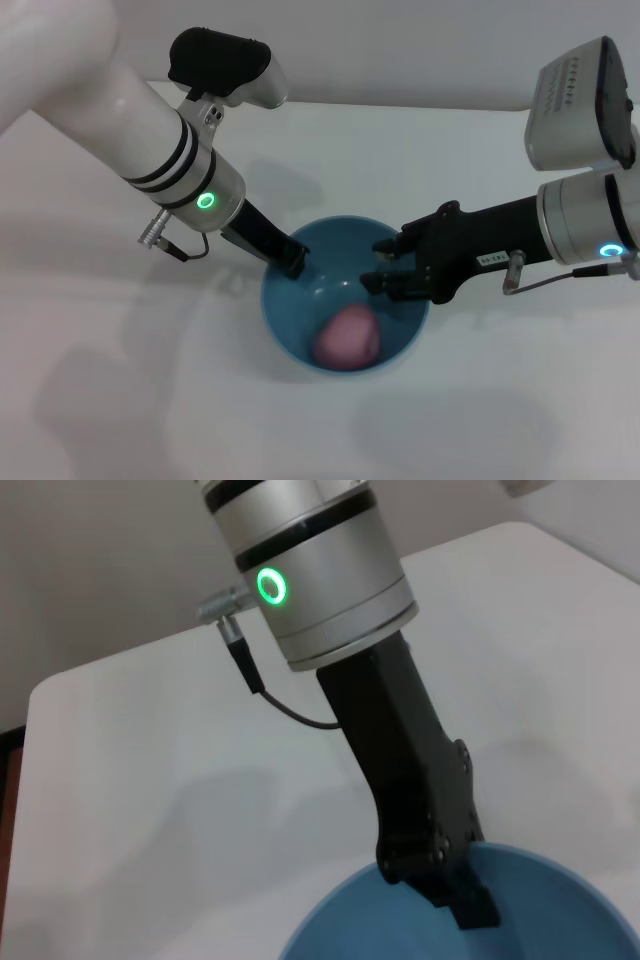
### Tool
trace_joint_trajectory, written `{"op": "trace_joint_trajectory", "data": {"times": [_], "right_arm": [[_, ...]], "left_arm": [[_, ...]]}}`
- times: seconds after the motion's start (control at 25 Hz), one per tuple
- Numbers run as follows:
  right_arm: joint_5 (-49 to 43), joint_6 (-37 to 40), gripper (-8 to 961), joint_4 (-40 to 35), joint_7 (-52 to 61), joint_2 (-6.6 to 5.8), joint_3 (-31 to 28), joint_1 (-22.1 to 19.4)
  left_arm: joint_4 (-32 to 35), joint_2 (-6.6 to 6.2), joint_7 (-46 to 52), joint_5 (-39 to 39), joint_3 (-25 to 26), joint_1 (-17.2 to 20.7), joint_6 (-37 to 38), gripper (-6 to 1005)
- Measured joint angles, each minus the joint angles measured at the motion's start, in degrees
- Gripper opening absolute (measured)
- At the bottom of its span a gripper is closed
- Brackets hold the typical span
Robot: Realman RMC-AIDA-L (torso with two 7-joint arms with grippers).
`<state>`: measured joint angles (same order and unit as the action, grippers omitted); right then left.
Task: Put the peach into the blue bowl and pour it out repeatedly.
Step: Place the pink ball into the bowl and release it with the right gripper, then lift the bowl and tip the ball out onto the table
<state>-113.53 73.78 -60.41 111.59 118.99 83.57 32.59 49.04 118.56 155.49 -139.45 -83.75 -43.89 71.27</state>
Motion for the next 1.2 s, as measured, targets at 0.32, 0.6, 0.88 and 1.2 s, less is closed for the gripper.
{"op": "trace_joint_trajectory", "data": {"times": [0.32, 0.6, 0.88, 1.2], "right_arm": [[5.11, -2.14, 428, 1.93, -0.11, -0.01, -8.26, -3.27], [15.66, -2.60, 427, 7.82, -1.70, -0.39, -23.23, -10.23], [16.83, -1.72, 426, 18.59, -4.70, -0.53, -34.49, -13.80], [16.90, -1.64, 427, 24.58, -7.48, -0.53, -39.47, -16.14]], "left_arm": [[0.27, -0.10, -1.95, 0.15, 0.30, 0.50, -2.98, -2], [0.53, 0.02, -3.86, 0.22, -0.24, 0.89, -8.26, -1], [1.50, 0.01, -11.03, 8.45, -5.31, 3.59, -19.28, -2], [5.83, -0.06, -24.02, 18.14, -21.63, 9.39, -41.07, -2]]}}
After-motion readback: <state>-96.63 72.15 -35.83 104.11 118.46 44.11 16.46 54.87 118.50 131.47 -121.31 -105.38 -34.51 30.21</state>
